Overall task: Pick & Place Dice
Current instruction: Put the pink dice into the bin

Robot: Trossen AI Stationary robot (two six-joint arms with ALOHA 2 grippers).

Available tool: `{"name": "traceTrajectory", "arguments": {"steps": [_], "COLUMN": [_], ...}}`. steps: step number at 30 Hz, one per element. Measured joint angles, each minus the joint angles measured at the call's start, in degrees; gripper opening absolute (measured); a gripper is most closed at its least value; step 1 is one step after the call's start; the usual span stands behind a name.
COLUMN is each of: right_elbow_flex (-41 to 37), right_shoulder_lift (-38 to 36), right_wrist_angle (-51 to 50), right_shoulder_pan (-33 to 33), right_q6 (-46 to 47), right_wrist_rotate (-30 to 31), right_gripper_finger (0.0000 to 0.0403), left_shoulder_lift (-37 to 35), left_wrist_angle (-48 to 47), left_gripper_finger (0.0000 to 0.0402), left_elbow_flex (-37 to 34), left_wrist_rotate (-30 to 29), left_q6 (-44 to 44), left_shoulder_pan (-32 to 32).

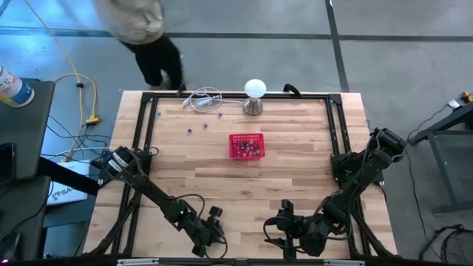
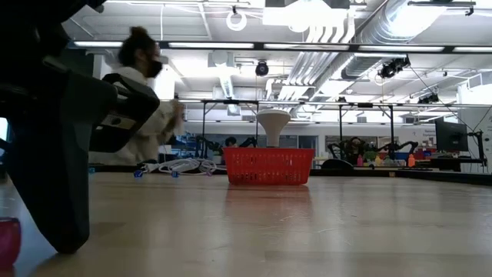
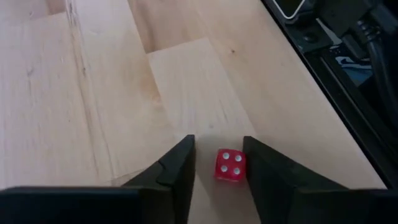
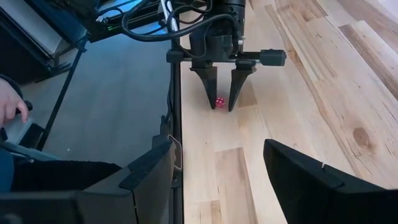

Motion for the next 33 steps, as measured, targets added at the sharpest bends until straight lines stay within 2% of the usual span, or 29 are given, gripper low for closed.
{"name": "traceTrajectory", "arguments": {"steps": [10,18,24,30,33], "right_elbow_flex": [0.0,0.0,0.0,0.0,0.0], "right_shoulder_lift": [0.0,0.0,0.0,0.0,0.0], "right_wrist_angle": [0.0,0.0,0.0,0.0,0.0], "right_shoulder_pan": [0.0,0.0,0.0,0.0,0.1], "right_q6": [0.2,0.0,-0.3,-1.3,-1.4], "right_wrist_rotate": [0.0,0.0,-0.1,-0.3,-0.3], "right_gripper_finger": [0.0240,0.0240,0.0240,0.0240,0.0240], "left_shoulder_lift": [0.0,0.0,-4.0,-12.9,-16.7], "left_wrist_angle": [-1.4,-1.3,-2.0,-6.1,-6.0], "left_gripper_finger": [0.0046,0.0045,0.0045,0.0045,0.0045], "left_elbow_flex": [-0.1,-0.1,-0.2,-0.5,-0.3], "left_wrist_rotate": [-0.1,-1.2,-7.4,-19.6,-19.5], "left_q6": [-0.2,-0.2,2.2,6.1,10.9], "left_shoulder_pan": [0.0,0.1,0.2,4.2,8.4]}}
